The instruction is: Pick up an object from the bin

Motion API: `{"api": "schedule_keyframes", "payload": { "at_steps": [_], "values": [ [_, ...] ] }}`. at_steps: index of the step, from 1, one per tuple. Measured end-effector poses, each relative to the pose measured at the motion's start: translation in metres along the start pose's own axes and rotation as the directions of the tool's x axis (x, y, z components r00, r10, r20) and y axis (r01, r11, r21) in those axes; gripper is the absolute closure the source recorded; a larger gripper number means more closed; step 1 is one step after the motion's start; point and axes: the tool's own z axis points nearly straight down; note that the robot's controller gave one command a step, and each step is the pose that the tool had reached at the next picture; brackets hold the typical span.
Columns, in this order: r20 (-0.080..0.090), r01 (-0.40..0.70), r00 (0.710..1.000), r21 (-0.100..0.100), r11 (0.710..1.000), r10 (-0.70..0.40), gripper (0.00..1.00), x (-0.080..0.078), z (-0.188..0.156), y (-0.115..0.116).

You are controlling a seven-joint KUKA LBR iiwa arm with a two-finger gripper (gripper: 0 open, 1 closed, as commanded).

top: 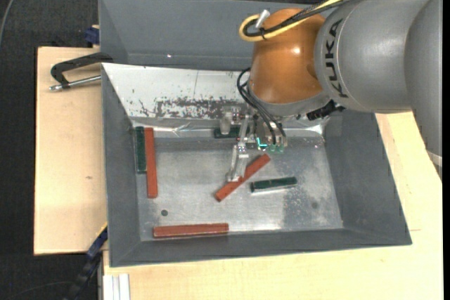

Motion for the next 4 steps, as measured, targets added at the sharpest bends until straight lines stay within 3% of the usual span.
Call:
{"api": "schedule_keyframes", "payload": {
  "at_steps": [1, 2, 3, 4],
  "values": [
    [0.002, 0.281, 0.96, 0.003, 0.96, -0.281, 0.0, 0.019, 0.077, -0.06],
    [0.017, 0.309, 0.951, 0.004, 0.951, -0.309, 0.0, 0.013, 0.042, -0.048],
    [0.014, 0.446, 0.895, 0.005, 0.895, -0.446, 0.0, 0.018, 0.041, -0.036],
    [0.008, 0.587, 0.81, 0.005, 0.81, -0.587, 0.0, 0.011, 0.075, -0.056]
  ]
}}
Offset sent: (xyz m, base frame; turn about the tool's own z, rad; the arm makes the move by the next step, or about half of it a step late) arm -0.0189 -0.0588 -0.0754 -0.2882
